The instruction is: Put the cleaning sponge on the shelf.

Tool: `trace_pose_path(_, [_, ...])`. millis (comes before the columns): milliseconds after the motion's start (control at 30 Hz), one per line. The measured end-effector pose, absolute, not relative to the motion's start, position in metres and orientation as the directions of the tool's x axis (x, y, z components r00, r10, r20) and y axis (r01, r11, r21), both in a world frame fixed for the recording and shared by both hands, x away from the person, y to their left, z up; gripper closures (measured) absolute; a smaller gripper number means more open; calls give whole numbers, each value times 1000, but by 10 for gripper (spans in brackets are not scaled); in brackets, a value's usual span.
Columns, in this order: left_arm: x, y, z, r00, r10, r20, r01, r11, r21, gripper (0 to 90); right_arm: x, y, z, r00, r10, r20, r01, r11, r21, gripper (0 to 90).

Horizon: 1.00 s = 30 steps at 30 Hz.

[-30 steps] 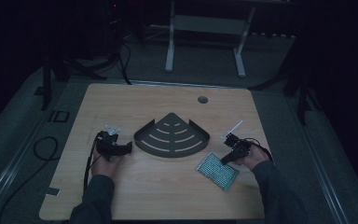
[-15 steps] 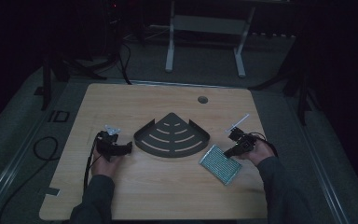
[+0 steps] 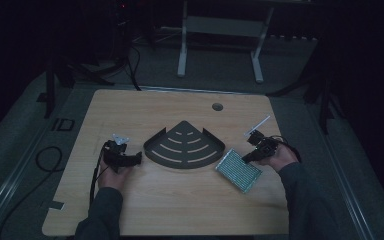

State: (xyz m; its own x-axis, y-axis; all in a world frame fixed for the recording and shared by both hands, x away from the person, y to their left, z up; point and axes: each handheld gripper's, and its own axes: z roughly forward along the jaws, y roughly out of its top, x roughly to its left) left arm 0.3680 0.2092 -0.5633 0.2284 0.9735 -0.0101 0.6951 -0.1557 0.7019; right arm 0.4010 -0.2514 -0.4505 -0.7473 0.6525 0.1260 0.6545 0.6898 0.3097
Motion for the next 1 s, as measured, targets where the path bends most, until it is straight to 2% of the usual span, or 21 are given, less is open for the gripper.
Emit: trace_pose_path(1000, [368, 209, -563, 228, 974, -9, 695, -156, 702, 104, 425, -239, -416, -758, 649, 69, 635, 711, 302, 897])
